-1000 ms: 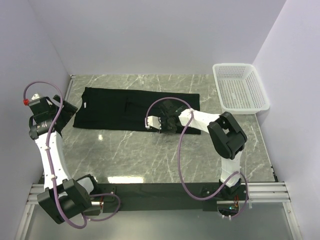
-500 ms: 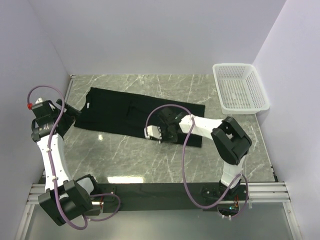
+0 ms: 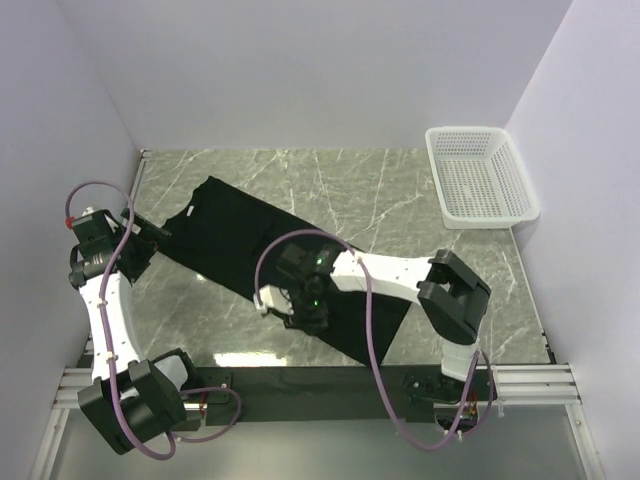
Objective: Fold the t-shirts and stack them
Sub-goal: Fold the tshirt
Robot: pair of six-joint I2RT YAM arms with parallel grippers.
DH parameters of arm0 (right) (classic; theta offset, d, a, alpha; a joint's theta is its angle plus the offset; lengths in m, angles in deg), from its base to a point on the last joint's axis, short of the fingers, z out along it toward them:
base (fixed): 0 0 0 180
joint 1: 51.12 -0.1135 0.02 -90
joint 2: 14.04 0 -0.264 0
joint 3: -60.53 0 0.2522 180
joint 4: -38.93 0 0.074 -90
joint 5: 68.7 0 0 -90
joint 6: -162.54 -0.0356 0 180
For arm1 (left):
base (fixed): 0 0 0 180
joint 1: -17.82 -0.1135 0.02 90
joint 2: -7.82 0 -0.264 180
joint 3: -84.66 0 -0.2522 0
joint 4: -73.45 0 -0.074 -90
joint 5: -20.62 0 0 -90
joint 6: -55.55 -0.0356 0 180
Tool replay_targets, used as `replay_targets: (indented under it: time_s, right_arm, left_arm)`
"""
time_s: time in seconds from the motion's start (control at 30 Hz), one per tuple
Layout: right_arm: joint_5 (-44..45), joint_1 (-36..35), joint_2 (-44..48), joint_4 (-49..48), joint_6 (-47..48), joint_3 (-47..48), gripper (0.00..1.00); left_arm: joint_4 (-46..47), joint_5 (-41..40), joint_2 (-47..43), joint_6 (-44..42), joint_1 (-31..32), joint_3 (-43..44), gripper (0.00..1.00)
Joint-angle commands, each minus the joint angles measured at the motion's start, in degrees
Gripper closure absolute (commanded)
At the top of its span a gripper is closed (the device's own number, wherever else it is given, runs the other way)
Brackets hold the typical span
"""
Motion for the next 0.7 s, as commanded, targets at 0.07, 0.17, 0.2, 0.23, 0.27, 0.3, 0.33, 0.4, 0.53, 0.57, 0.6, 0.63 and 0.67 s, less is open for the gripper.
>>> replay_targets:
  time_s: [0.07,0.17,0.2,0.23,0.27,0.3,0.33,0.4,0.53,0.57,0.6,0.63,0.67]
  right_arm:
    - [-5.79,9.11,1.89,8.14,-0.5,12.35,0.43]
    - [-7.46,14.66,-1.87,9.91,-2.85,21.84,0.43]
    - [-7.46,18.59,-3.54,9.21,-5.21,24.3,0.43]
    - [-7.11,20.2,-7.99,8.77,-9.85,30.33,0.43]
    - [-6.41,22.13,-10.56,8.77,-12.68,33.78,0.43]
    - [-6.32,24.84,-13.37,9.64,-17.23,37.38,0.43]
    - [-5.71,26.09,-18.53,9.38,-19.89,44.03,0.44]
    - [-5.09,27.68,-23.83,9.9,-24.64,50.39,0.44]
    - [-4.82,29.88,-34.12,10.35,-29.58,62.09,0.43]
    - [-4.21,29.97,-34.66,9.74,-30.37,62.46,0.43]
    - [-3.77,30.14,-35.1,8.86,-32.11,62.29,0.43]
    - [-3.16,30.23,-35.54,7.11,-33.09,61.6,0.42]
    - [-2.72,30.58,-35.81,6.57,-34.06,61.59,0.42]
  left_arm:
    - [0.28,1.31,-0.56,0.22,-0.27,-0.12,0.07]
    - [0.72,1.67,-0.3,0.92,-0.27,-0.29,0.07]
    - [1.07,1.93,-0.21,1.19,-0.27,-0.64,0.07]
    - [1.25,1.76,-0.21,1.36,-0.27,-0.9,0.07]
    - [1.51,1.67,-0.21,1.63,-0.27,-1.78,0.07]
    - [1.95,1.58,-0.03,1.89,-0.18,-2.13,0.07]
    - [2.21,1.49,0.14,2.07,-0.18,-2.75,0.07]
    - [2.83,1.58,0.49,2.42,-0.18,-4.15,0.08]
    - [3.1,1.14,1.11,3.03,-0.18,-5.3,0.08]
    - [2.92,1.05,1.2,3.3,-0.27,-5.39,0.08]
    - [3.01,0.88,1.02,3.3,-0.18,-5.39,0.08]
    - [3.01,0.87,1.02,3.47,-0.27,-5.48,0.08]
    - [2.83,0.7,0.94,3.65,-0.27,-5.56,0.08]
